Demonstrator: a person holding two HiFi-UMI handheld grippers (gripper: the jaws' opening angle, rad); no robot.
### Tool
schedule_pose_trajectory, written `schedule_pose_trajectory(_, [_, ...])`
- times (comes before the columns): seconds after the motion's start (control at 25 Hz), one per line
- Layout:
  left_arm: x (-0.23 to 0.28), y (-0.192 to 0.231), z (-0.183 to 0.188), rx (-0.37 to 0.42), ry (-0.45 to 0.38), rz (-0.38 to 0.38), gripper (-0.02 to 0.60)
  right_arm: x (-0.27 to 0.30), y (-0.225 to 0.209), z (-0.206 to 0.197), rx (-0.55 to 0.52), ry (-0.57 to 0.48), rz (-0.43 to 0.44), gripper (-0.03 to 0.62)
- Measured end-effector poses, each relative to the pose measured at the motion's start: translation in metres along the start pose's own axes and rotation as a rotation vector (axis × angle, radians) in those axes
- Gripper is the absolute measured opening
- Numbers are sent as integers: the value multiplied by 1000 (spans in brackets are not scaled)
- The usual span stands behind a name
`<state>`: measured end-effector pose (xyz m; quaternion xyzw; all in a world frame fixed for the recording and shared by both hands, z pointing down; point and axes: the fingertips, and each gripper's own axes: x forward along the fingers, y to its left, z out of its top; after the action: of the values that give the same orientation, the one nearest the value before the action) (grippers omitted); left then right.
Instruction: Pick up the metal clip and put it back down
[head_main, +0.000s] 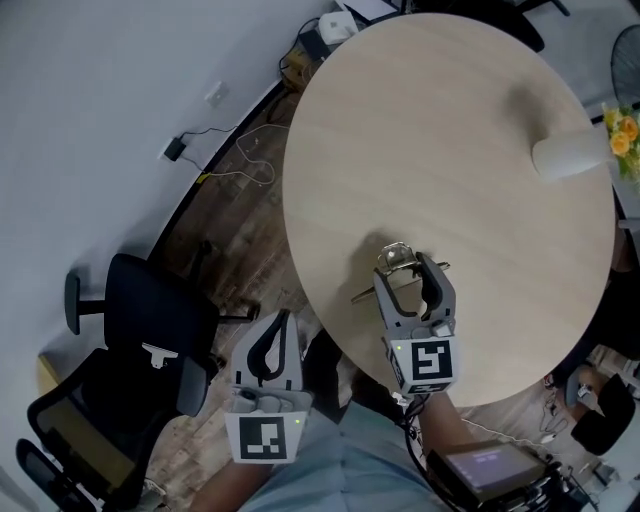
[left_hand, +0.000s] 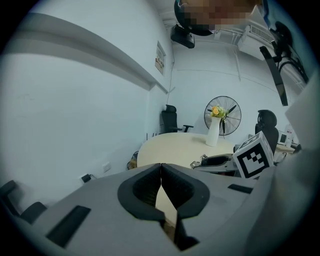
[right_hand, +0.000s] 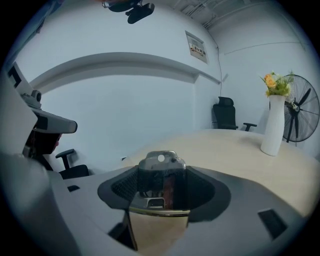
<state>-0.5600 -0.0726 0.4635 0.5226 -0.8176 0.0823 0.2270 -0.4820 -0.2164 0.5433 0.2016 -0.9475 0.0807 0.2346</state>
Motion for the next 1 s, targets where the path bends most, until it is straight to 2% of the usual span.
schedule_pose_trajectory(0.52, [25, 9, -19, 1, 49, 0, 20, 29, -12, -39, 9, 80, -8, 265])
schedule_pose_trajectory(1.0, [25, 1, -20, 18, 47, -14, 20, 29, -12, -38, 3, 63, -10, 265])
